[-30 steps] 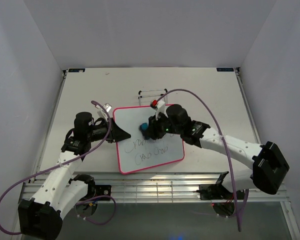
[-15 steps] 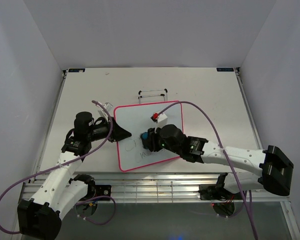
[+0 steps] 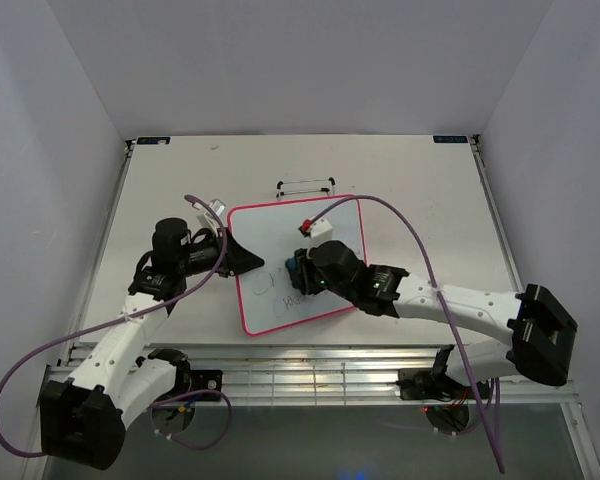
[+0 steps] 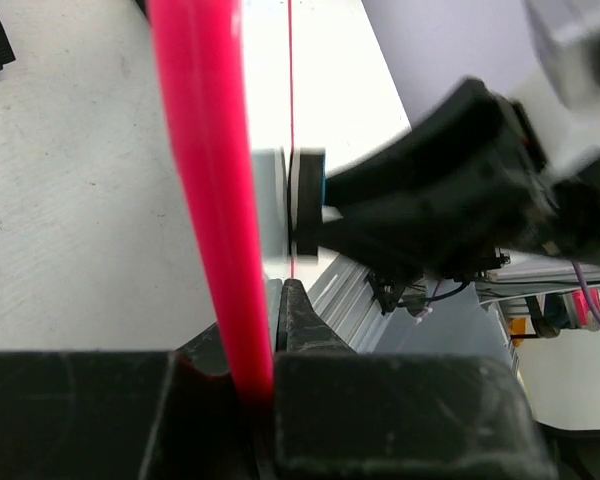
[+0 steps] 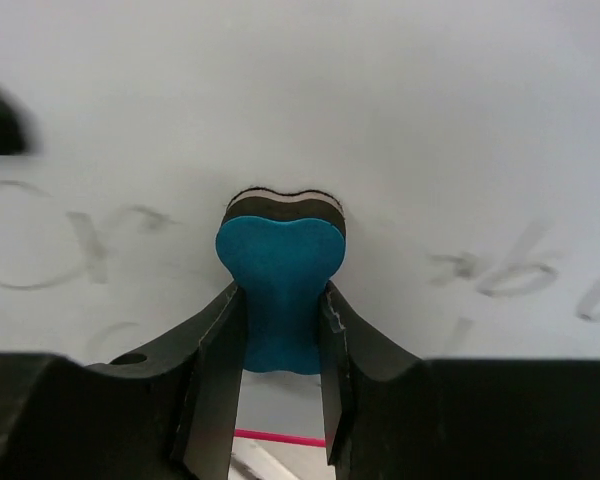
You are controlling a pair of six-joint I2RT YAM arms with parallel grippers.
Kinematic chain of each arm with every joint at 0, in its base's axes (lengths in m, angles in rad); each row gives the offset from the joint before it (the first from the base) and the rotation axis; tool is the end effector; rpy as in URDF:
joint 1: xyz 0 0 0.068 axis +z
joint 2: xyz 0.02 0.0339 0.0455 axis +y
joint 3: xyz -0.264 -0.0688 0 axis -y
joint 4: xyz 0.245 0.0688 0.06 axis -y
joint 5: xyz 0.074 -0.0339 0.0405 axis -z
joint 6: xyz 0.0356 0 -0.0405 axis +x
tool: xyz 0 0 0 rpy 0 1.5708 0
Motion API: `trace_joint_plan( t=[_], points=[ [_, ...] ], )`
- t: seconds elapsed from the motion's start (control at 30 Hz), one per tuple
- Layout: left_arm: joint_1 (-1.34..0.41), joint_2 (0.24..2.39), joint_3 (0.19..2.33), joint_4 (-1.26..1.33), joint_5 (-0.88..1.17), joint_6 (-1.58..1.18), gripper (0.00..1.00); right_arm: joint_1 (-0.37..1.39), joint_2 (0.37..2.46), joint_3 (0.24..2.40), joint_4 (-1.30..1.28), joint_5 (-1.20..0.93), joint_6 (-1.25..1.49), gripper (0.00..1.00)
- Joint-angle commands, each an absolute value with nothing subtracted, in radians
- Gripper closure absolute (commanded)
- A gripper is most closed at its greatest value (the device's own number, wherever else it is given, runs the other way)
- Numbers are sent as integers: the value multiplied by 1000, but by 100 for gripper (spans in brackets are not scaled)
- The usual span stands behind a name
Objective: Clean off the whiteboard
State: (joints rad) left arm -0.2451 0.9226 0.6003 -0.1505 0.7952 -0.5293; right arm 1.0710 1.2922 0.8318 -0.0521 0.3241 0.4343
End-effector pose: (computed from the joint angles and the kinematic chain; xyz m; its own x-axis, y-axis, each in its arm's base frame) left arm 0.1879 -0.0732 0.2582 -0.7785 -0.1697 -0.6043 0.4559 0.5089 -0.7302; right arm 0.1477 0.2469 0.2594 -0.5073 -0.0968 -0.8563 -0.5352 0.8142 0.2251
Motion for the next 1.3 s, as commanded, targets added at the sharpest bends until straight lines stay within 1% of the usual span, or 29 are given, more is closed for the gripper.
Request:
trace_joint_plan(
  t=[0.0,0.03,0.1,0.17,0.23,0.3,0.4,0.47,0.6,0.7,0.8,0.87,1.07,1.13,1.2,1.27],
  points=[
    [-270,939,598,-183,879,-462,100,1230,1400,989,86,261,423,81],
    [-270,940,598,-180,890,-463,100,1255,1426,1061,63,271,423,82],
    [-270,948,597,-176,897,-463,100,1314,1507,1139,19,299,425,82],
    [-270,950,597,-175,903,-465,100,1344,1581,1240,-72,349,426,82],
    [-270,951,597,-175,907,-466,100,1359,1614,1287,-138,389,440,82],
    [-270,951,595,-175,907,-468,100,1359,1614,1279,-181,446,455,82],
    [-271,948,594,-176,900,-471,100,1347,1565,1192,-186,497,449,82],
    [-270,950,595,-178,899,-471,100,1315,1533,1151,-240,459,452,83],
    [-270,948,597,-179,894,-471,100,1221,1483,1069,-384,456,457,83],
    [-270,945,600,-179,897,-468,100,1151,1454,1054,-458,428,445,83],
    [-270,948,601,-178,907,-465,100,1128,1450,1078,-491,433,436,83],
    [-270,948,601,-176,913,-465,100,1129,1483,1146,-523,402,439,83],
    [-270,950,603,-175,914,-463,100,1244,1633,1372,-584,370,425,84],
    [-270,948,600,-173,917,-463,100,1262,1647,1390,-572,351,411,84],
    [-270,945,600,-175,923,-463,100,1262,1641,1362,-549,354,405,84],
    [-270,946,598,-175,931,-462,100,1211,1602,1313,-525,367,396,84]
  ],
)
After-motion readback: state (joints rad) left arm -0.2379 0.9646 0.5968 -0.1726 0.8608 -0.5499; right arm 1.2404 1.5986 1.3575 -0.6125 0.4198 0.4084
